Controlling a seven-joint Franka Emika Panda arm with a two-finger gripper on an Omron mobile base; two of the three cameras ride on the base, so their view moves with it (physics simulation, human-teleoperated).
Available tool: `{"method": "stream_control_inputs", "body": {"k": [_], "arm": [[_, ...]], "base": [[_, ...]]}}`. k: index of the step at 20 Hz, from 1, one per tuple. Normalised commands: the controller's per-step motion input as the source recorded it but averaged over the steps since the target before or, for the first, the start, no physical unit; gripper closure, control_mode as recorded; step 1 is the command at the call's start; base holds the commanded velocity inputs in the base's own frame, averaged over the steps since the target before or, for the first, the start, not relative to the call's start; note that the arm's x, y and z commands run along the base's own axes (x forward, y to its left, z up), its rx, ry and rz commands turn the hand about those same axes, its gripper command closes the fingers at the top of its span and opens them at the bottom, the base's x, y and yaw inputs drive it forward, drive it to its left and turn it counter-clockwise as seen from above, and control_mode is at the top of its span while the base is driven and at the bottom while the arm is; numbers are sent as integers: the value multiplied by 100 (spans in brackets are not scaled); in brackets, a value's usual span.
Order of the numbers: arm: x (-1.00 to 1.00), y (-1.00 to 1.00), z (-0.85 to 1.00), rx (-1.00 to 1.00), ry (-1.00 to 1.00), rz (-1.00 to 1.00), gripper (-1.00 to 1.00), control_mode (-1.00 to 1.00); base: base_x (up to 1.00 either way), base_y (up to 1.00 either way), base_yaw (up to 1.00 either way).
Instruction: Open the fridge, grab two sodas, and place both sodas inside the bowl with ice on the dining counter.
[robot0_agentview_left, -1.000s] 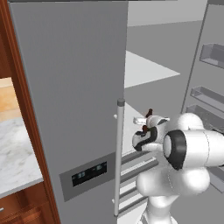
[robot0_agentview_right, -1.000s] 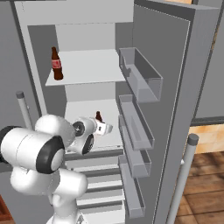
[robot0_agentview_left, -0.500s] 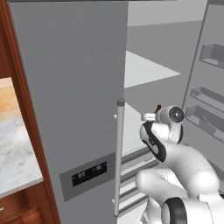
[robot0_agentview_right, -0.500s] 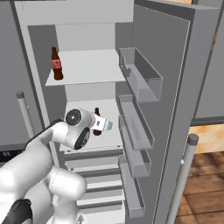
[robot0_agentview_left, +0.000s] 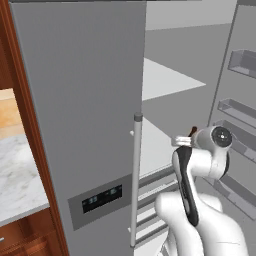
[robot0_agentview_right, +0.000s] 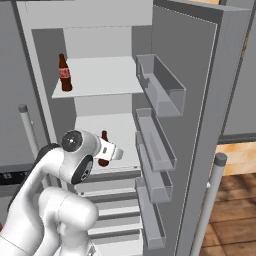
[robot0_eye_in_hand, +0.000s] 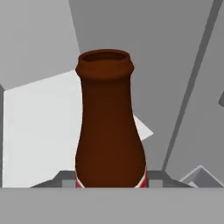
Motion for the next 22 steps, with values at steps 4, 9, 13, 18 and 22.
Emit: {"method": "stream_control_inputs", "body": {"k": [4,9,13,18,22], "arm": [[-99,1,4,1,0,0,100,-100],[-75,15,0,0,0,0,100,-100],[-38,53,-6,-6,0,0,100,-100],[-45,61,-20,-11,-3,2,100,-100],[-22,13,-8,-3,-3,1,100,100]], "base": [[0,0,0],[0,0,0],[0,0,0],[0,0,0],[-73,30,4]]}}
